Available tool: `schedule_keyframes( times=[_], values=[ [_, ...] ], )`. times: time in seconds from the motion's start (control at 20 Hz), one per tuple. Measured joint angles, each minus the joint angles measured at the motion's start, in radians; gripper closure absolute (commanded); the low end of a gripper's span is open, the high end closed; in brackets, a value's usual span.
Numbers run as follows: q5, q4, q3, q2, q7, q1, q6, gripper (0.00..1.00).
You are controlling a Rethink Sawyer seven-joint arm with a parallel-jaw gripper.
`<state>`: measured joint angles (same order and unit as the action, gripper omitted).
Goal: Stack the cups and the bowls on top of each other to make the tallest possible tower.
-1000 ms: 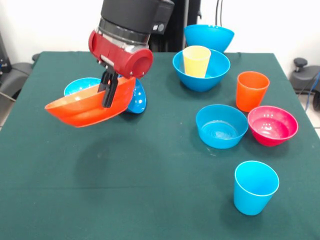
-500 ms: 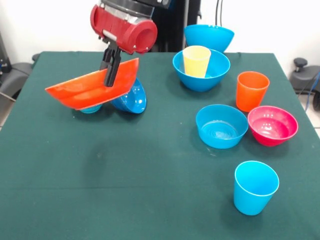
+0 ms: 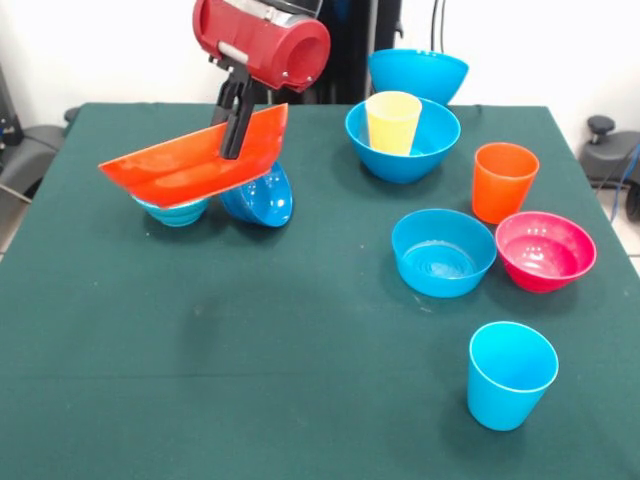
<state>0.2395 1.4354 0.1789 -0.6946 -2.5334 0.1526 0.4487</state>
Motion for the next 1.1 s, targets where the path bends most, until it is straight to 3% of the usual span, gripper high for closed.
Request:
schedule_keyframes(
  times=[1.1],
  values=[
    [0.000,0.029,0.023,-0.029,0.000,-0.100,0.089,1.00]
  ],
)
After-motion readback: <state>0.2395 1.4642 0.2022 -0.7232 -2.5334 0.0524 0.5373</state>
